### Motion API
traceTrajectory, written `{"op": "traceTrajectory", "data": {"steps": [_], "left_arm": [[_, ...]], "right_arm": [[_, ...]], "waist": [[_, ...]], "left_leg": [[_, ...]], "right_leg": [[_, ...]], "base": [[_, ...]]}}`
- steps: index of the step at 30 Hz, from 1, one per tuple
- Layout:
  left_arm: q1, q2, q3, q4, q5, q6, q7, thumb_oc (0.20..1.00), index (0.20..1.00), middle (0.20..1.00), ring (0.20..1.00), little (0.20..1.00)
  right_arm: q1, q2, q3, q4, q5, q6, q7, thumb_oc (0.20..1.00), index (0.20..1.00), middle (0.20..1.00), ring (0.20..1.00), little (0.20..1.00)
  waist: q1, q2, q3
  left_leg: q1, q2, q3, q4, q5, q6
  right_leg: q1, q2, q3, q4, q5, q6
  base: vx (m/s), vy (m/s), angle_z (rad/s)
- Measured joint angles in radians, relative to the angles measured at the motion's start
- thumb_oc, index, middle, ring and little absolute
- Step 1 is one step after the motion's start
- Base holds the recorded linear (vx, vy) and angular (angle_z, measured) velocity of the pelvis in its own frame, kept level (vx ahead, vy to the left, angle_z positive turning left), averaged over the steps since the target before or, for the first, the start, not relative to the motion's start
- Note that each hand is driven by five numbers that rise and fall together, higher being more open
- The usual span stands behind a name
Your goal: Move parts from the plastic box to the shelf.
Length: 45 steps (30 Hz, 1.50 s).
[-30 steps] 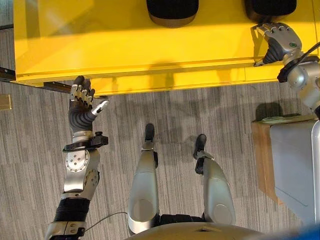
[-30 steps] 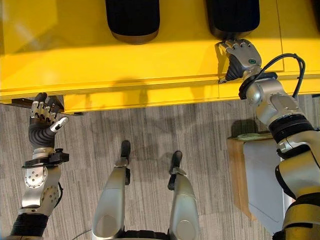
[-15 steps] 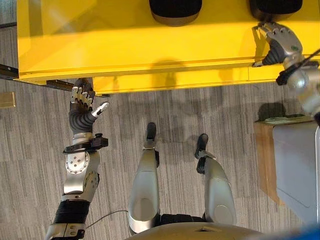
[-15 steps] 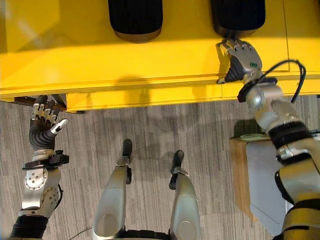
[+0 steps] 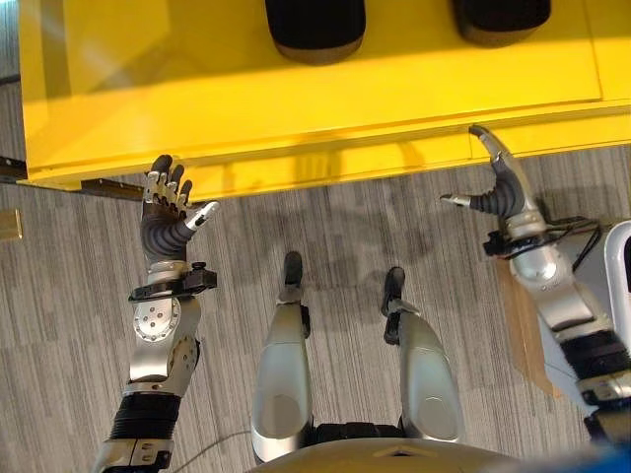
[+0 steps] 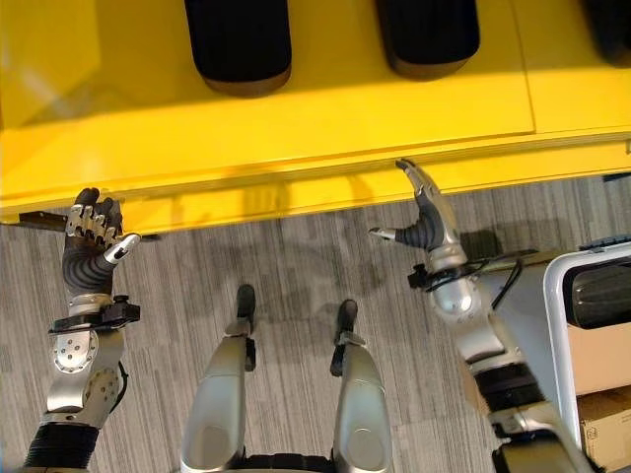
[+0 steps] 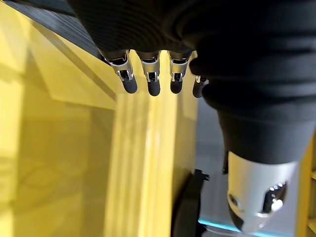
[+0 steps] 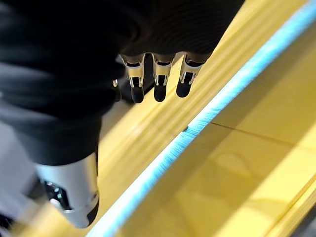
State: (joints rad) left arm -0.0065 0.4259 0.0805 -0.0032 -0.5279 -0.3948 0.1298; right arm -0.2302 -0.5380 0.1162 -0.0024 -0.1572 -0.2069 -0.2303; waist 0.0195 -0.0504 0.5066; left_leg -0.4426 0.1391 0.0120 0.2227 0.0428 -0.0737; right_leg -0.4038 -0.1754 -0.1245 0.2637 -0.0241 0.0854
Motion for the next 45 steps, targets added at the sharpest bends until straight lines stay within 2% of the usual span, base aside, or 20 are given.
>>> {"op": "traceTrajectory", "data": {"steps": [4,8,15,17,18,20,22,23,25,27,28,29,31,33,34,35,37,42,44,45], "left_arm": [[0.044,-0.003,-0.001,-0.039,-0.003,0.019,-0.013,1.0,1.0,1.0,1.0,1.0],[0.146,-0.029,-0.026,-0.054,-0.029,0.023,-0.068,1.0,1.0,1.0,1.0,1.0],[0.169,-0.093,-0.115,-0.052,-0.093,0.045,-0.125,1.0,1.0,1.0,1.0,1.0],[0.195,-0.098,-0.116,-0.051,-0.093,0.056,-0.129,1.0,1.0,1.0,1.0,1.0],[0.214,-0.095,-0.115,-0.042,-0.092,0.06,-0.13,1.0,1.0,1.0,1.0,1.0],[0.234,-0.103,-0.113,-0.026,-0.091,0.079,-0.13,1.0,1.0,1.0,1.0,1.0],[0.266,-0.104,-0.105,-0.014,-0.089,0.085,-0.13,1.0,1.0,1.0,1.0,1.0],[0.283,-0.109,-0.1,0.002,-0.087,0.087,-0.129,1.0,1.0,1.0,1.0,1.0],[0.284,-0.121,-0.098,0.003,-0.083,0.089,-0.129,1.0,1.0,1.0,1.0,1.0],[0.282,-0.154,-0.103,-0.019,-0.077,0.086,-0.131,1.0,1.0,1.0,1.0,1.0],[0.279,-0.15,-0.116,-0.021,-0.066,0.087,-0.134,1.0,1.0,1.0,1.0,1.0],[0.256,-0.146,-0.118,-0.023,-0.058,0.09,-0.137,1.0,1.0,1.0,1.0,1.0],[0.222,-0.135,-0.131,-0.022,-0.06,0.1,-0.135,1.0,1.0,1.0,1.0,1.0],[0.21,-0.134,-0.155,-0.014,-0.06,0.108,-0.138,1.0,1.0,1.0,1.0,1.0],[0.145,-0.155,-0.183,-0.014,-0.06,0.115,-0.15,1.0,1.0,1.0,1.0,1.0],[0.128,-0.155,-0.189,-0.02,-0.06,0.113,-0.155,1.0,1.0,1.0,1.0,1.0],[0.127,-0.109,-0.187,-0.033,-0.061,0.106,-0.153,1.0,1.0,1.0,1.0,1.0],[0.136,-0.108,-0.209,-0.011,-0.062,0.109,-0.154,1.0,1.0,1.0,1.0,1.0],[0.136,-0.095,-0.209,-0.017,-0.061,0.108,-0.151,1.0,1.0,1.0,1.0,1.0],[0.147,-0.096,-0.202,-0.015,-0.061,0.106,-0.147,1.0,1.0,1.0,1.0,1.0]], "right_arm": [[0.085,0.027,-0.065,-0.066,0.139,-0.042,0.043,1.0,1.0,1.0,1.0,1.0],[0.228,0.027,-0.071,-0.11,0.321,-0.068,0.15,1.0,1.0,1.0,1.0,1.0],[0.153,0.003,-0.023,-0.147,0.383,-0.075,0.183,1.0,1.0,1.0,1.0,1.0],[0.147,-0.006,-0.02,-0.16,0.388,-0.081,0.184,1.0,1.0,1.0,1.0,1.0],[0.151,-0.036,-0.01,-0.169,0.389,-0.081,0.179,1.0,1.0,1.0,1.0,1.0],[0.164,-0.047,-0.026,-0.176,0.391,-0.081,0.174,1.0,1.0,1.0,1.0,1.0],[0.186,-0.013,-0.028,-0.178,0.391,-0.079,0.177,1.0,1.0,1.0,1.0,1.0],[0.201,-0.011,-0.028,-0.182,0.391,-0.079,0.181,1.0,1.0,1.0,1.0,1.0],[0.209,-0.018,-0.032,-0.179,0.4,-0.078,0.187,1.0,1.0,1.0,1.0,1.0],[0.195,0.007,-0.019,-0.171,0.405,-0.075,0.201,1.0,1.0,1.0,1.0,1.0],[0.191,0.017,-0.017,-0.168,0.406,-0.075,0.212,1.0,1.0,1.0,1.0,1.0],[0.188,0.027,-0.016,-0.162,0.408,-0.073,0.216,1.0,1.0,1.0,1.0,1.0],[0.164,0.08,0.011,-0.141,0.411,-0.07,0.22,1.0,1.0,1.0,1.0,1.0],[0.15,0.127,0.032,-0.133,0.415,-0.069,0.227,1.0,1.0,1.0,1.0,1.0],[0.15,0.134,0.041,-0.131,0.442,-0.067,0.226,1.0,1.0,1.0,1.0,1.0],[0.157,0.133,0.045,-0.13,0.448,-0.066,0.226,1.0,1.0,1.0,1.0,1.0],[0.148,0.144,0.067,-0.13,0.448,-0.059,0.226,1.0,1.0,1.0,1.0,1.0],[0.16,0.119,0.125,-0.132,0.449,-0.044,0.227,1.0,1.0,1.0,1.0,1.0],[0.154,0.133,0.126,-0.132,0.448,-0.037,0.224,1.0,1.0,1.0,1.0,1.0],[0.133,0.137,0.129,-0.133,0.447,-0.037,0.223,1.0,1.0,1.0,1.0,1.0]], "waist": [[-0.021,-0.002,-0.015],[-0.068,0.014,-0.181],[-0.068,0.073,-0.214],[-0.052,0.091,-0.224],[-0.038,0.096,-0.226],[-0.047,0.087,-0.225],[0.0,0.069,-0.23],[0.0,0.06,-0.229],[-0.009,0.069,-0.24],[0.009,0.076,-0.244],[0.024,0.082,-0.247],[0.019,0.07,-0.242],[0.025,0.008,-0.23],[0.024,0.004,-0.242],[-0.007,0.045,-0.242],[-0.026,0.05,-0.249],[-0.022,0.02,-0.274],[-0.064,0.051,-0.277],[-0.066,0.053,-0.278],[-0.017,0.076,-0.275]], "left_leg": [[0.105,0.004,0.036,-0.067,0.005,-0.002],[0.249,0.036,0.075,-0.199,0.038,-0.02],[0.303,0.116,0.089,-0.203,0.051,-0.033],[0.301,0.142,0.086,-0.202,0.042,0.005],[0.275,0.146,0.061,-0.178,0.097,-0.027],[0.208,0.13,0.12,-0.154,0.21,0.059],[0.236,0.067,0.138,-0.108,0.142,0.039],[0.267,-0.028,0.071,-0.125,0.089,0.02],[0.32,-0.153,0.039,-0.151,0.027,0.057],[0.364,-0.265,-0.092,-0.202,-0.035,0.1],[0.385,-0.303,-0.181,-0.23,-0.03,0.101],[0.392,-0.307,-0.206,-0.222,-0.014,0.156],[0.376,-0.319,-0.242,-0.167,-0.035,0.158],[0.373,-0.294,-0.219,-0.174,-0.051,0.174],[0.351,-0.238,-0.152,-0.171,-0.045,0.185],[0.352,-0.232,-0.138,-0.17,-0.042,0.182],[0.337,-0.249,-0.052,-0.15,-0.047,0.161],[0.319,-0.21,0.035,-0.139,-0.046,0.146],[0.318,-0.206,0.081,-0.138,-0.06,0.141],[0.329,-0.161,0.142,-0.18,-0.059,0.163]], "right_leg": [[0.09,0.008,0.019,-0.078,0.03,0.01],[0.222,0.053,0.032,-0.228,0.066,0.007],[0.164,0.132,0.07,-0.042,-0.031,-0.053],[0.138,0.162,0.055,0.025,-0.059,-0.081],[0.117,0.19,0.042,0.095,-0.104,-0.137],[0.113,0.167,-0.01,0.096,-0.13,-0.15],[0.122,0.155,-0.008,0.072,-0.128,-0.162],[0.136,0.135,0.003,0.046,-0.119,-0.156],[0.154,0.143,0.018,-0.014,-0.034,-0.156],[0.174,0.178,0.061,-0.111,0.036,-0.156],[0.176,0.212,0.086,-0.145,0.059,-0.16],[0.177,0.239,0.109,-0.161,0.091,-0.159],[0.185,0.262,0.189,-0.207,0.138,-0.122],[0.206,0.281,0.22,-0.25,0.139,-0.095],[0.118,0.292,0.117,0.012,0.009,-0.139],[0.112,0.267,0.105,0.106,-0.047,-0.121],[0.153,0.194,0.151,0.074,-0.133,-0.083],[0.145,0.242,0.252,-0.034,-0.032,-0.098],[0.141,0.271,0.308,-0.074,0.007,-0.027],[0.119,0.246,0.216,-0.067,-0.031,-0.037]], "base": [[0.1,-0.052,-0.2],[0.04,-0.181,-0.27],[-0.05,-0.212,-0.19],[-0.08,-0.323,0.08],[-0.01,-0.226,0.66],[0.06,-0.172,1.11],[0.06,-0.074,0.35],[0.04,-0.029,0.35],[0.07,-0.04,0.42],[0.02,-0.026,-0.41],[0.0,-0.009,-0.77],[0.06,0.053,-0.71],[0.07,0.082,-1.0],[0.02,0.101,-1.21],[-0.03,0.1,-0.94],[-0.03,0.067,-1.12],[-0.01,0.117,-1.13],[0.02,0.104,-0.96],[-0.01,0.052,-1.08],[0.14,-0.01,-1.67]]}}
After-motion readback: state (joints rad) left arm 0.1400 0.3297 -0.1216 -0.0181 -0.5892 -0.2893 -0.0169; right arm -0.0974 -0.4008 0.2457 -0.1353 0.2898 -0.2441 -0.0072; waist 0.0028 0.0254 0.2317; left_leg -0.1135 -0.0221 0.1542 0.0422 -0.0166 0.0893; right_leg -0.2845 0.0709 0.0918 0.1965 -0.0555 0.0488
